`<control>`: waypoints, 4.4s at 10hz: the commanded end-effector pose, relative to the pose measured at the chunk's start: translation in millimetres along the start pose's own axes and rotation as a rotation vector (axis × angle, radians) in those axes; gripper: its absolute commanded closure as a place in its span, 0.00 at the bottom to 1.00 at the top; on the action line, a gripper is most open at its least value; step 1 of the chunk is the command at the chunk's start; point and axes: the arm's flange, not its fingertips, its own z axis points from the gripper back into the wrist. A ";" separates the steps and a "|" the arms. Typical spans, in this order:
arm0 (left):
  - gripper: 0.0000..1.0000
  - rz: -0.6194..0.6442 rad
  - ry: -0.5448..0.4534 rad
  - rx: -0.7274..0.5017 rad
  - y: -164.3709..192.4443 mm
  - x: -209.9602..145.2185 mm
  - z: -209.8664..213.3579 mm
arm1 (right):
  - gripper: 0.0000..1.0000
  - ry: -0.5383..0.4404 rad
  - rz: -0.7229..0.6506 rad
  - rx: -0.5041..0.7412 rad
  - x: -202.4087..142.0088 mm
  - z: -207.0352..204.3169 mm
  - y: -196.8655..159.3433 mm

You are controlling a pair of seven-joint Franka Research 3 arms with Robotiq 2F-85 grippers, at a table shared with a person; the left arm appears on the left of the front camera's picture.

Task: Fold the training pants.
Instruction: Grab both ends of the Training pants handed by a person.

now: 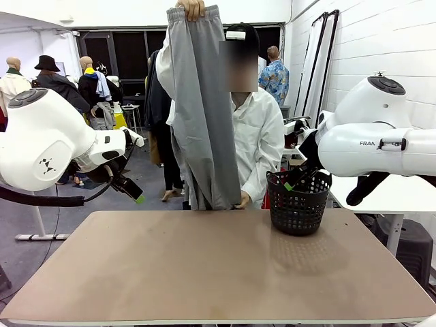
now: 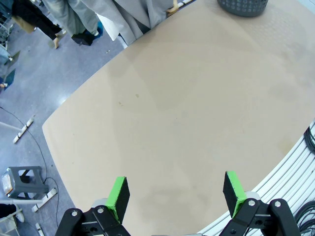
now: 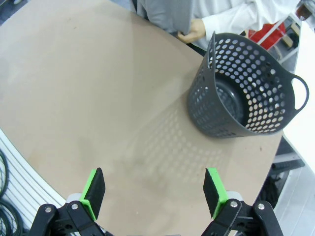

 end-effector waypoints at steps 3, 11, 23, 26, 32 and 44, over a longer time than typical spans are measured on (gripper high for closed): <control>0.00 -0.006 -0.007 0.009 0.4 0.8 0.2 | 0.00 -0.009 0.001 -0.003 1.3 -1.0 -0.1; 0.00 -0.006 -0.007 0.009 0.4 0.8 0.2 | 0.00 -0.009 0.001 -0.003 1.3 -1.0 -0.1; 0.00 -0.006 -0.007 0.009 0.4 0.8 0.2 | 0.00 -0.009 0.001 -0.003 1.3 -1.0 -0.1; 0.00 -0.006 -0.007 0.009 0.4 0.8 0.2 | 0.00 -0.009 0.001 -0.003 1.3 -1.0 -0.1; 0.00 -0.006 -0.007 0.009 0.4 0.8 0.2 | 0.00 -0.009 0.001 -0.003 1.3 -1.0 -0.1; 0.00 -0.006 -0.007 0.009 0.4 0.8 0.2 | 0.00 -0.009 0.001 -0.003 1.3 -1.0 -0.1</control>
